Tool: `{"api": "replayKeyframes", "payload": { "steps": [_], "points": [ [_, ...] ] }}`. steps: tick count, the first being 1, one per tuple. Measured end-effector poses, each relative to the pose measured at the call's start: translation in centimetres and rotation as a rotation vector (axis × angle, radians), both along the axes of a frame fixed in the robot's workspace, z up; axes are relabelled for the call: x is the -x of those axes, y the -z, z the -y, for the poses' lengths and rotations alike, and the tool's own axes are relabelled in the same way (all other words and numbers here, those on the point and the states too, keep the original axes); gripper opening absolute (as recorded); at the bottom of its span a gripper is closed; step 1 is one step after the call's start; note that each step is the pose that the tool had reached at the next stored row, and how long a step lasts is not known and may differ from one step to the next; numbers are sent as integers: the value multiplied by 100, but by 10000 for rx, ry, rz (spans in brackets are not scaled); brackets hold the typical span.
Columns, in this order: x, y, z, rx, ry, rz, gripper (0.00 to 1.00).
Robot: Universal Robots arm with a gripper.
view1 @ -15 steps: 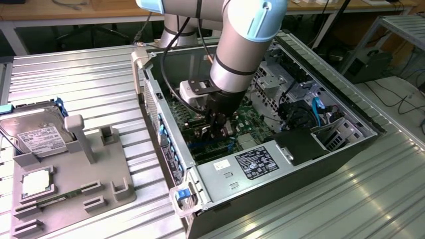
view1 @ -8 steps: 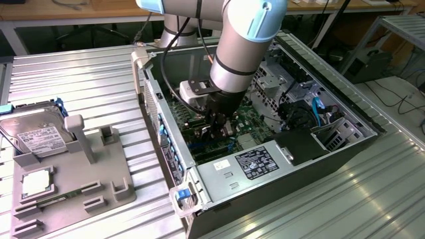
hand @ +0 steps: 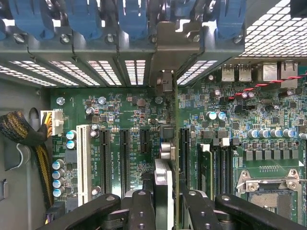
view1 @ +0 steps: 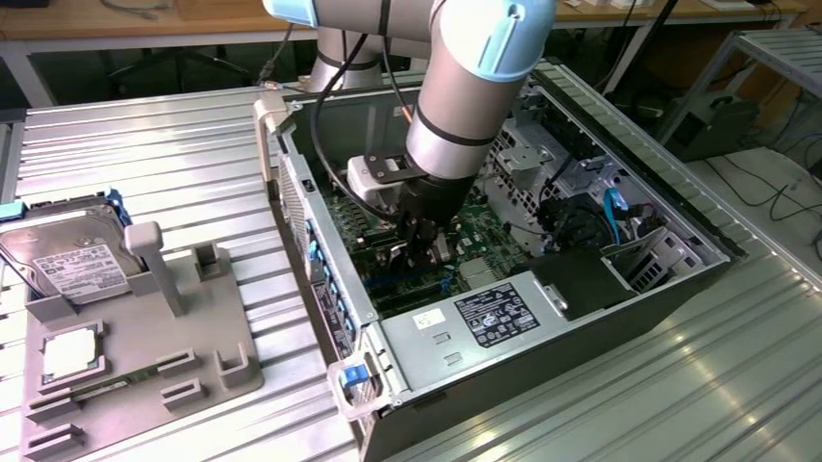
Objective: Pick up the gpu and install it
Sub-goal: 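Insert the gpu into the slot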
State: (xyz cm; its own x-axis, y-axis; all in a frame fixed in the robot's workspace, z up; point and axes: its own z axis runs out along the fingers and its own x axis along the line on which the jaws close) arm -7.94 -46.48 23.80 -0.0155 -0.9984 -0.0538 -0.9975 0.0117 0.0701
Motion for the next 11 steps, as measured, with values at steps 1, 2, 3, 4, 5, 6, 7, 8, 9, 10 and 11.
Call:
{"api": "replayKeyframes", "payload": {
  "steps": [1,2,3,4,5,6,7,8,9,10,11],
  "points": [
    [2,17,1,5,0,-3,28],
    [3,25,2,10,0,-4,28],
    [3,25,1,9,-1,-4,28],
    [3,27,1,6,-1,-3,28],
    [3,28,1,3,-1,-2,28],
    [2,29,0,1,0,0,28],
    [2,29,0,0,0,0,28],
    [2,29,1,1,-1,0,28],
    [3,29,0,1,0,0,28],
    [3,29,0,1,0,-1,28],
    [3,29,0,1,0,-1,28]
  ]
}}
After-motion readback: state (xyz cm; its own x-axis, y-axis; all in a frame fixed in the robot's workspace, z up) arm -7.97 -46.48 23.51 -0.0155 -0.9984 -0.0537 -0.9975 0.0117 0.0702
